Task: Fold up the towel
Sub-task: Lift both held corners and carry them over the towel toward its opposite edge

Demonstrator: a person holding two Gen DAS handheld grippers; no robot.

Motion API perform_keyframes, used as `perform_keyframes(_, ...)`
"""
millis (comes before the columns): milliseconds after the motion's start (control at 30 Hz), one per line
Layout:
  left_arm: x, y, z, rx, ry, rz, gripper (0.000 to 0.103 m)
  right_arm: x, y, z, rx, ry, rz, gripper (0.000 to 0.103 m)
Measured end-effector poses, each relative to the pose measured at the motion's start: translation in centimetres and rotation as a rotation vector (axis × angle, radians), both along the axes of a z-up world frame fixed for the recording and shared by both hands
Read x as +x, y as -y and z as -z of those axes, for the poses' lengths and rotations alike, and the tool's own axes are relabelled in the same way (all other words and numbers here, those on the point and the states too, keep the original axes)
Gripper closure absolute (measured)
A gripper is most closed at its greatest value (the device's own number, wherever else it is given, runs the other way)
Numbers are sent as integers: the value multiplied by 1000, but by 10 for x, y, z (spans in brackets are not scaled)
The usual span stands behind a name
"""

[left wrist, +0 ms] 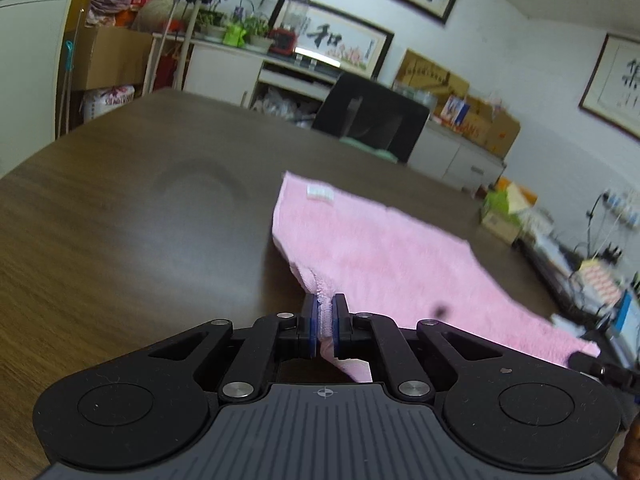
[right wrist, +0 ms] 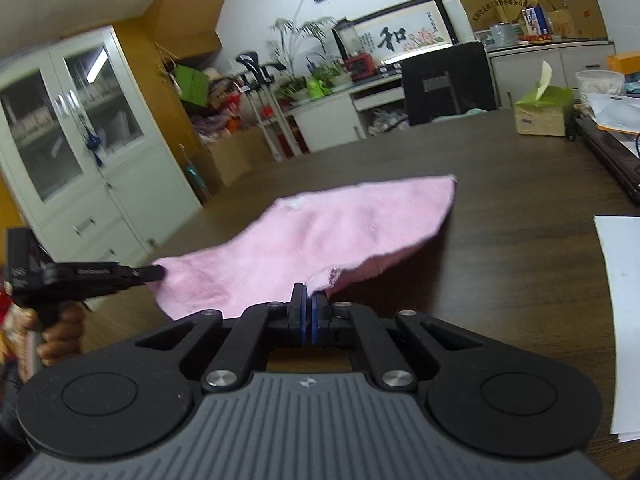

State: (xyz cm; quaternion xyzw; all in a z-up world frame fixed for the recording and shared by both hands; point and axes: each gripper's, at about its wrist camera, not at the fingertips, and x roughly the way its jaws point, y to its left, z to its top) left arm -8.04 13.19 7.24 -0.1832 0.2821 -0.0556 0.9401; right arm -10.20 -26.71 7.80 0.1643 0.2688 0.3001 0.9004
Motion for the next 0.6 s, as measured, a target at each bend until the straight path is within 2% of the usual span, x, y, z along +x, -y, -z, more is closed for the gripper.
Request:
perform_keyframes(133,-6,-10,-22,-37,70,-26,97,-8,11,-20,105,33,13,100)
perform_keyframes(267,3,-8,-33,-38,98,-34,96,4,16,-27,144,41,40,100)
perform_keyframes(400,43,8,-43,6,94,-30,96,40,13,-24,133,32,104,100)
perform_keyframes(600,114,24,-33,71,30,-66,96,99,14,-5,119,-4,212,100)
